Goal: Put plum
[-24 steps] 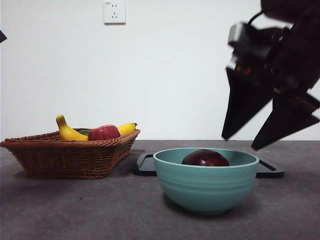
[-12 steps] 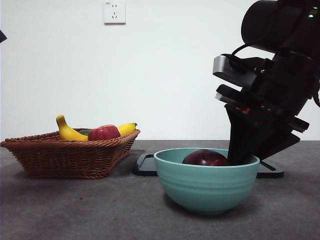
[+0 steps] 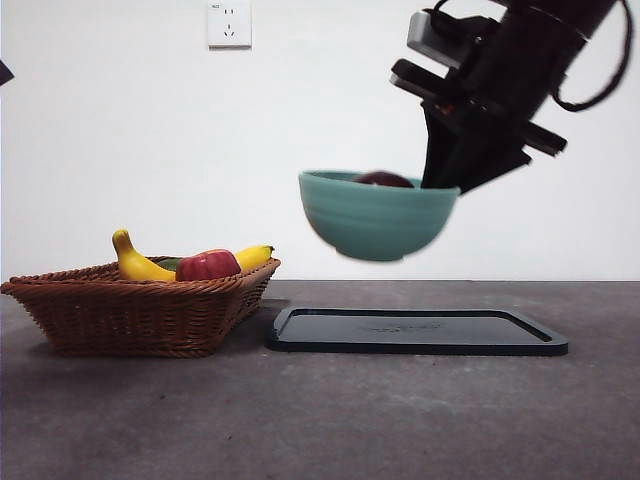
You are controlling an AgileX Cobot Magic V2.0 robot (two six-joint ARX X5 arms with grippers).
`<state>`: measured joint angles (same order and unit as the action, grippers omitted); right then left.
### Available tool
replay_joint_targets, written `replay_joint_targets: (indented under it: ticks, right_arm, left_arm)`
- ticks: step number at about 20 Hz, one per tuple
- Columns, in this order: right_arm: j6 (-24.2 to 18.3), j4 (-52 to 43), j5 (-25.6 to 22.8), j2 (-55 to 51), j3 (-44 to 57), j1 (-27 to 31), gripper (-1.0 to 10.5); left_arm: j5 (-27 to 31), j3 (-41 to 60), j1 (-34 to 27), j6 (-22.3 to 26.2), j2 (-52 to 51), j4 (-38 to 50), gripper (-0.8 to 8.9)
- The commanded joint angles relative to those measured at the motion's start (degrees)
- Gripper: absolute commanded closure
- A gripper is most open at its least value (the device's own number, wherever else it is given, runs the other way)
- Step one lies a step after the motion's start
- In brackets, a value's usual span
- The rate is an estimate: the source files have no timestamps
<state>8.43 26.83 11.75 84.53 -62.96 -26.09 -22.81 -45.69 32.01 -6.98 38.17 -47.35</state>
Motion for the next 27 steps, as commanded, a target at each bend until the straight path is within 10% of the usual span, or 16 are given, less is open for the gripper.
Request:
replay_joint_targets:
  ticks: [1,19,22,27]
  right_arm:
    - [0.4,0.4,-0.2,5.1,-5.2,1.8,9.4]
    - [-0.1,-2.4,0.2,25.5,-15.1,7.9,9.4]
    - [0.6,-1.7,0.2,25.5,-15.1,7.9,7.0]
    - [1.4,-1.4,-1.2,21.8,-15.5,8.1,6.7]
  left_arm:
    - [-0.3,-0.7,0.3,0.0,0.3,0.6,4.08]
    - [-0.3,-0.7,0.3,-0.1,0.2,0.5,4.08]
    - [-0.3,-0.7,0.3,-0.1,0.3,0.6,4.08]
    - [-0.3,-0.7,0.3,-0.1,0.2,0.6,4.08]
